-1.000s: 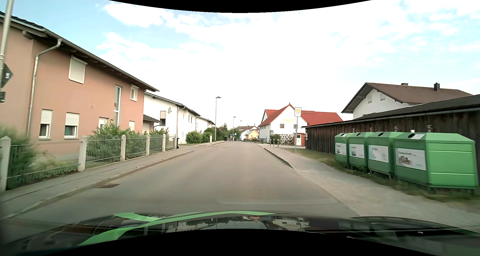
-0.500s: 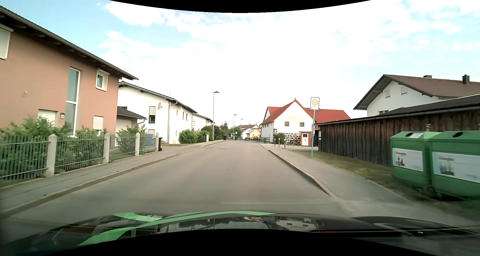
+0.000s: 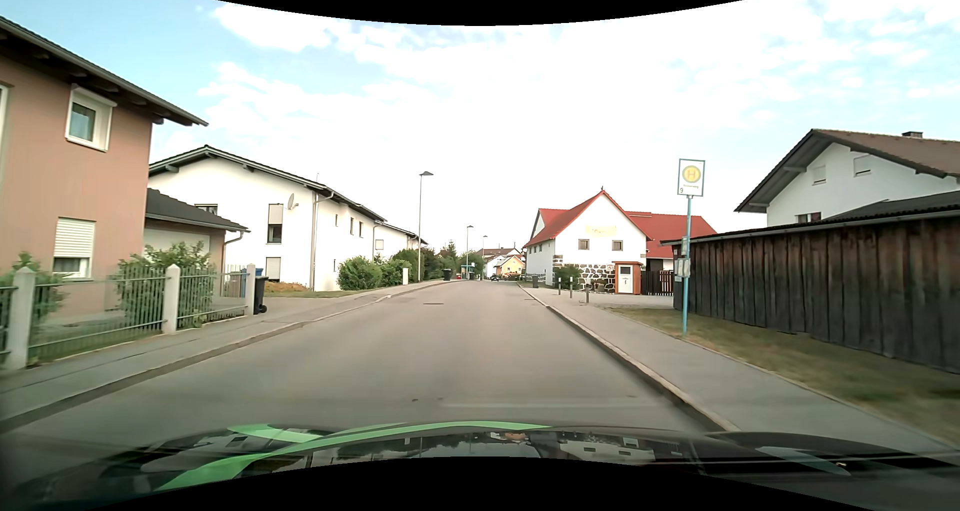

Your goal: Follow the waypoints while adhering to traffic rules and regulations

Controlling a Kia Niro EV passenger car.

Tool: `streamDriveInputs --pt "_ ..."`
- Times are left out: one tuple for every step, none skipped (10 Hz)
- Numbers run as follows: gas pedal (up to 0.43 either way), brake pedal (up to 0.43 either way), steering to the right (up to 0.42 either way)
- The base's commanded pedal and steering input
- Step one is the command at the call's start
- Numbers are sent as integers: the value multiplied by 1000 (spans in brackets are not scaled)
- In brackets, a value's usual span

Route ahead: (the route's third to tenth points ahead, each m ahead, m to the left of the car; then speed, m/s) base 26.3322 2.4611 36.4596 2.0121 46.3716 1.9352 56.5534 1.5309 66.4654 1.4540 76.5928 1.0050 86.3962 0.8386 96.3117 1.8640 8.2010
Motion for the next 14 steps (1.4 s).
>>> streamDriveInputs --pt "157 0 -6" --pt "157 0 -5" --pt "157 0 -5" --pt "157 0 -5" --pt "157 0 -5" --pt "157 0 -5" --pt "157 0 -5" --pt "157 0 -5" --pt "157 0 -5" --pt "157 0 -5" --pt "157 0 -5" --pt "157 0 -5" --pt "157 0 -5" --pt "157 0 -5"
